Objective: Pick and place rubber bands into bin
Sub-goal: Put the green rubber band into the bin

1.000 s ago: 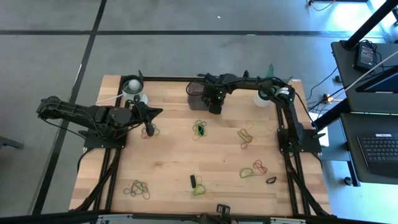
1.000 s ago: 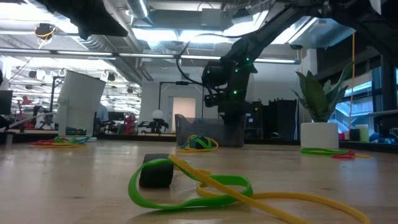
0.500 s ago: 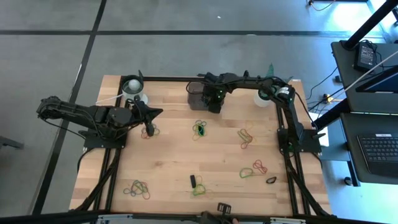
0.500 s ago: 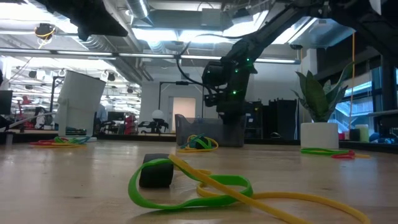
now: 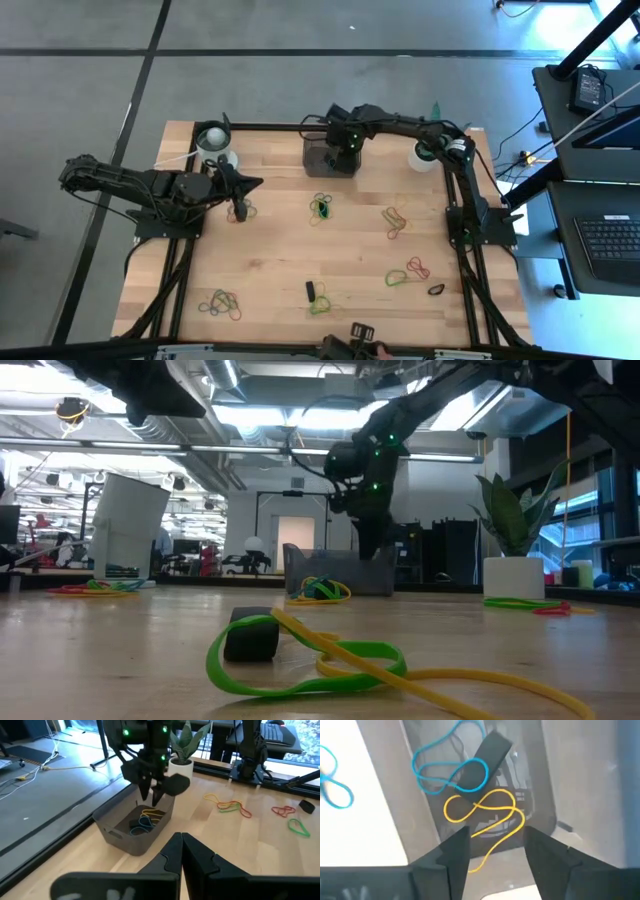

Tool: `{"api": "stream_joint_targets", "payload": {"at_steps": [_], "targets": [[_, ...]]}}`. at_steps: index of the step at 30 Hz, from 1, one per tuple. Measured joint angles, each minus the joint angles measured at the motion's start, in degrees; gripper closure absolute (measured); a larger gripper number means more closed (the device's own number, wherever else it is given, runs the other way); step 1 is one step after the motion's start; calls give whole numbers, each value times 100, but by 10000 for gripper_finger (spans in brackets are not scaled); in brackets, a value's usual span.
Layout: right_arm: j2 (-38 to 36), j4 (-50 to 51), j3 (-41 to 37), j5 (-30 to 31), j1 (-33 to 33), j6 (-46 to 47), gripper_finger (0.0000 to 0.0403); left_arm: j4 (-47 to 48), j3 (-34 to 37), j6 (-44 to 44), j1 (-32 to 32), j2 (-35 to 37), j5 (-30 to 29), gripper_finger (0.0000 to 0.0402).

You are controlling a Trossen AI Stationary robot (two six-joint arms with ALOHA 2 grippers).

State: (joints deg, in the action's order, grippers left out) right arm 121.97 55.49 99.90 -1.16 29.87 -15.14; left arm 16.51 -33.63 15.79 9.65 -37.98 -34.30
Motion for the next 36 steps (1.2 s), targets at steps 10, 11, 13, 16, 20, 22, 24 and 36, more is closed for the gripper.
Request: {"api": "stream_joint_targets", "payload": {"at_steps": [10, 11, 13, 16, 20, 22, 24, 36], "targets": [[-162, 1261, 699, -30, 104, 299, 208, 2, 0, -286, 0, 0, 127, 398], [-264, 1336, 697, -50, 127, 310, 213, 2, 0, -359, 0, 0, 135, 398], [-537, 1390, 631, -66, 181, 433, 225, 2, 0, -444, 0, 3, 139, 398], [-1032, 1374, 454, -200, 246, 776, 247, 1, 2, -457, 0, 50, 152, 398], [-1894, 1145, 78, -292, 232, 1234, 282, 95, -3, -458, 0, 218, 432, 398], [-2345, 928, -229, -292, 126, 1474, 302, 508, -79, -459, 1, 323, 594, 398], [-2817, 704, -595, -303, -7, 1775, 323, 925, -244, -455, 0, 384, 693, 398], [-5651, -905, -3531, -302, -1457, 3839, 392, 1842, -1045, -1068, 0, 433, 745, 398]]}}
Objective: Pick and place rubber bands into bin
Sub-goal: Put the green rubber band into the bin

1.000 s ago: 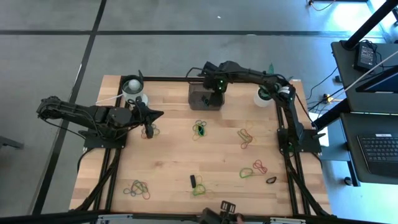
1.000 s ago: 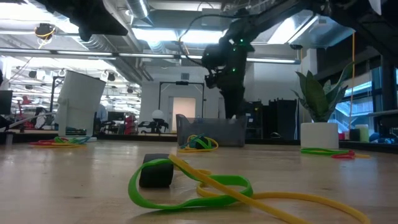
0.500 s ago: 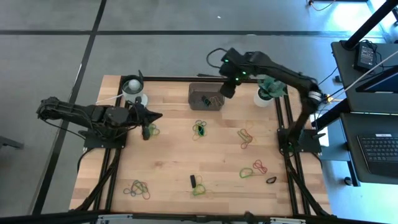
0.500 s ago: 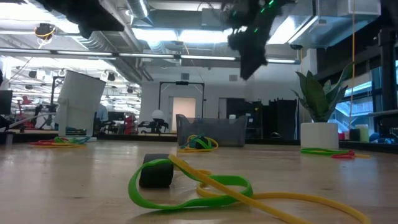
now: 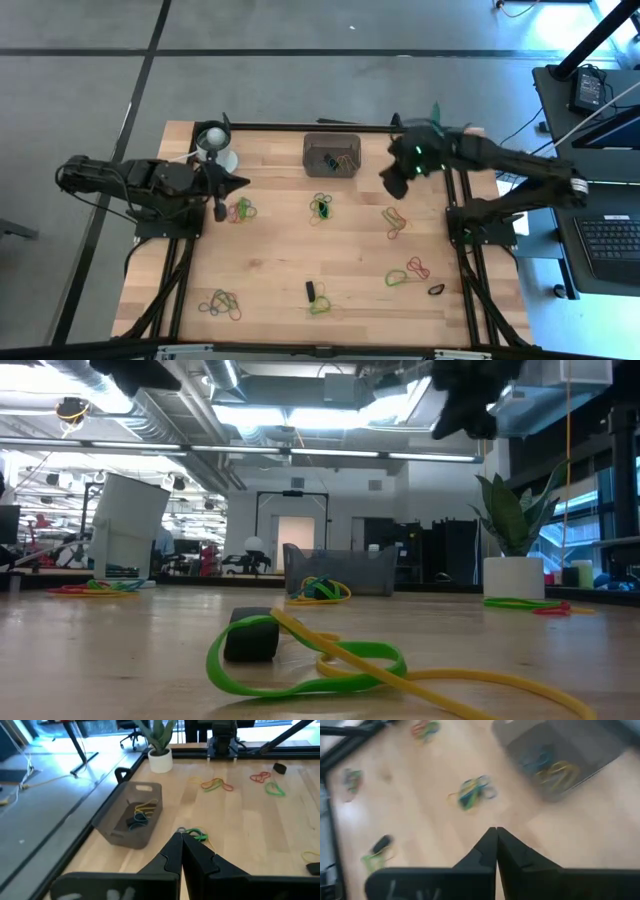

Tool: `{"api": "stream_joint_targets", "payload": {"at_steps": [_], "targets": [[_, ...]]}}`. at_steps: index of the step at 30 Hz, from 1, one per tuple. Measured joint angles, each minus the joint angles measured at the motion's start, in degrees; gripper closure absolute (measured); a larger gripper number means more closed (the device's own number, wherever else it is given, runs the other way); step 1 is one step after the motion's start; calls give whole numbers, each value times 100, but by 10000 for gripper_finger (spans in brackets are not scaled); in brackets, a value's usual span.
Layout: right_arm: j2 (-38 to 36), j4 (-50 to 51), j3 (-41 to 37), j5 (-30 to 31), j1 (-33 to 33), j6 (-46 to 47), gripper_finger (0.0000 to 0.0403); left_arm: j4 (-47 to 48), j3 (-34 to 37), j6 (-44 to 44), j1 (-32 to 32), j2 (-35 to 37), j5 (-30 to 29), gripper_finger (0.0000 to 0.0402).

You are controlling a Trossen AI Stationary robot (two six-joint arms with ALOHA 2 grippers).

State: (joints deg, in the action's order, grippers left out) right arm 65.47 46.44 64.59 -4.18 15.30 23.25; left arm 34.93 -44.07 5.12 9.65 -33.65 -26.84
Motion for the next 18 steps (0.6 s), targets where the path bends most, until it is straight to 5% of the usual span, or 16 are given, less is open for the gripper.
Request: {"api": "stream_joint_targets", "payload": {"at_steps": [8, 18], "targets": [[-1125, -438, -1741, -6, -910, 929, 396, 221, -260, -187, 0, -140, 351, 398], [-1285, -1326, -3059, -31, -1269, 1092, 396, 413, -284, 2, 0, -662, -80, 396]]}}
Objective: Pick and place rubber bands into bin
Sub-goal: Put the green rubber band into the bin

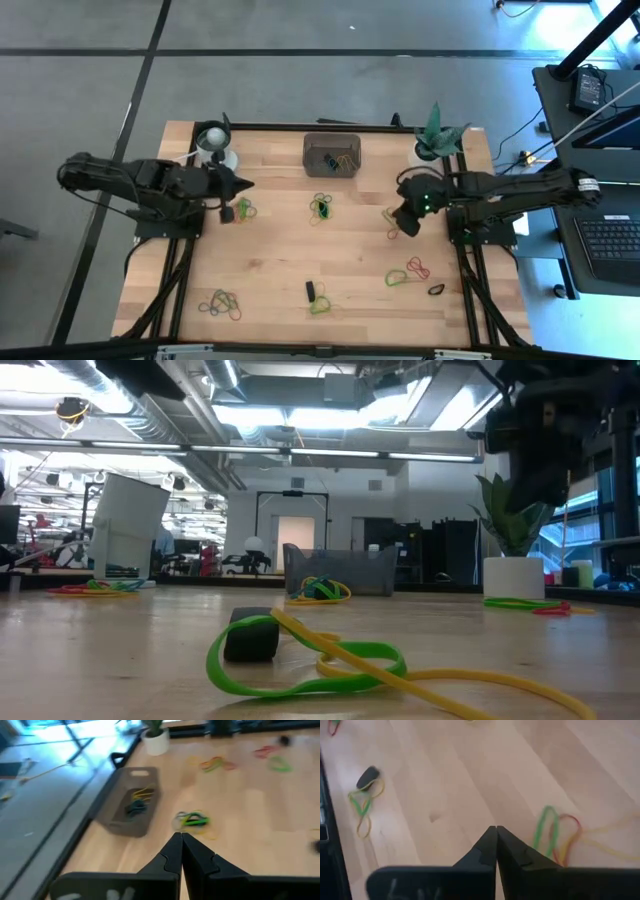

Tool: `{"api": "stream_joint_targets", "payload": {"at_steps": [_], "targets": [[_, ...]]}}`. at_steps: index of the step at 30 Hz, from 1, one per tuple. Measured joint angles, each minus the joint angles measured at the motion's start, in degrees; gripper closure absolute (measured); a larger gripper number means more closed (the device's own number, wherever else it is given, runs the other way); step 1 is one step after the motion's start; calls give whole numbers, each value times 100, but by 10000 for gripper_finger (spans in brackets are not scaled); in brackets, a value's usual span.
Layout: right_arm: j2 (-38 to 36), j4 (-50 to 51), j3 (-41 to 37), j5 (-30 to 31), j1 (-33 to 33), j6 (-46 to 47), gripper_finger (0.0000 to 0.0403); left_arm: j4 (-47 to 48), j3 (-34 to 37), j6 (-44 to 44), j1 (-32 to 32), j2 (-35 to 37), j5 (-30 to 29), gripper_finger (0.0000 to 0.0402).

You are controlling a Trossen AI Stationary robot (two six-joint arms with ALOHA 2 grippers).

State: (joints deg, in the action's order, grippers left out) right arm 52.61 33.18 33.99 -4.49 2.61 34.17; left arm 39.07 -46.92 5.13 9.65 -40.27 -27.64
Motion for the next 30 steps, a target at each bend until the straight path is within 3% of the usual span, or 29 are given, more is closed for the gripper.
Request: {"api": "stream_joint_targets", "payload": {"at_steps": [6, 10, 14, 20, 25, 30], "targets": [[1, -851, -262, -11, -72, -634, 393, -4, 0, 593, -283, -376, -740, 360], [0, -1000, -260, -3, -70, -1144, 391, -2, 0, 1905, -861, -695, -901, 315], [0, -1031, -260, -7, -70, -1622, 399, -11, 0, 2695, -1411, -1037, -276, 272], [1, -1033, -260, -7, -64, -1823, 394, 24, 0, 2934, -2160, -1612, 967, 236], [1, -1031, -260, -7, -57, -1949, 395, 166, 0, 3623, -2769, -2170, 1019, 234], [1, -1030, -260, -7, -54, -1973, 399, 339, 0, 3703, -3150, -2702, 1651, 244]]}}
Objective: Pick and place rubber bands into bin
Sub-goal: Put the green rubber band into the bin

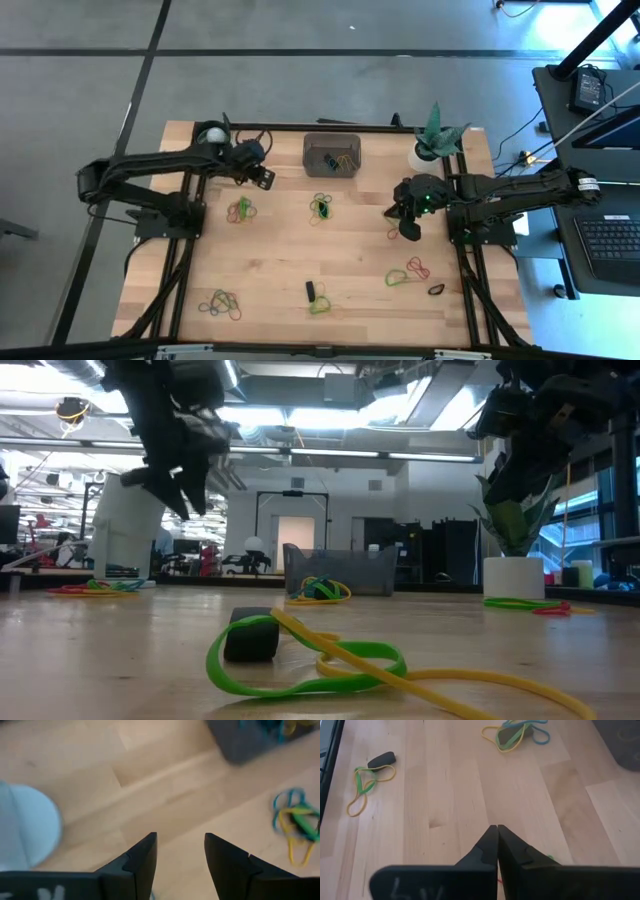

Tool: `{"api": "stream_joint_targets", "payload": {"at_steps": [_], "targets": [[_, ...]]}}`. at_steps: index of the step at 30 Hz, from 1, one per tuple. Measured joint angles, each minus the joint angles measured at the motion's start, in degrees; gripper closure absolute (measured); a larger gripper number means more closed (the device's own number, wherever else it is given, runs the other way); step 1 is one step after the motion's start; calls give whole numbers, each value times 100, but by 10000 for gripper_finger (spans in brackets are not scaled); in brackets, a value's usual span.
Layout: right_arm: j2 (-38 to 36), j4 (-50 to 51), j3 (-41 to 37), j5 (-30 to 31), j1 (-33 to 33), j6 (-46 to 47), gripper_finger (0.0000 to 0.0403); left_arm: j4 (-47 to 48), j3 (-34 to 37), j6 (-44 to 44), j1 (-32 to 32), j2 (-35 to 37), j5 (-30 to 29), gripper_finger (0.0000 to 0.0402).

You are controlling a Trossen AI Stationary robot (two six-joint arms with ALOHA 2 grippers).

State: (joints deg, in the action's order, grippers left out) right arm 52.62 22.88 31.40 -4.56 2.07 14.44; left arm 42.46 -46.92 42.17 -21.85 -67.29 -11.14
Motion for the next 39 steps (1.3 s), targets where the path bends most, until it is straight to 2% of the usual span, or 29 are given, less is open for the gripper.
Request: {"api": "stream_joint_targets", "payload": {"at_steps": [4, 15, 20, 26, 34, 39], "targets": [[0, 2, 0, 0, 0, 31, 394, 223, 0, -67, -26, -352, 314, 253], [0, 4, 0, 0, 0, 199, 399, 1562, 0, 674, 5, -913, 400, 260], [0, 4, 0, 0, 0, 317, 393, 1601, 0, 735, 5, -1136, 551, 260], [0, 2, 2, 0, 0, 414, 392, 1737, 2, 1689, 5, -1590, 638, 261], [0, 2, 2, 0, 2, 492, 391, 1726, 2, 1714, 12, -2192, 885, 261], [0, 2, 2, 0, 0, 478, 391, 1639, 2, 1731, 12, -2240, 887, 263]]}}
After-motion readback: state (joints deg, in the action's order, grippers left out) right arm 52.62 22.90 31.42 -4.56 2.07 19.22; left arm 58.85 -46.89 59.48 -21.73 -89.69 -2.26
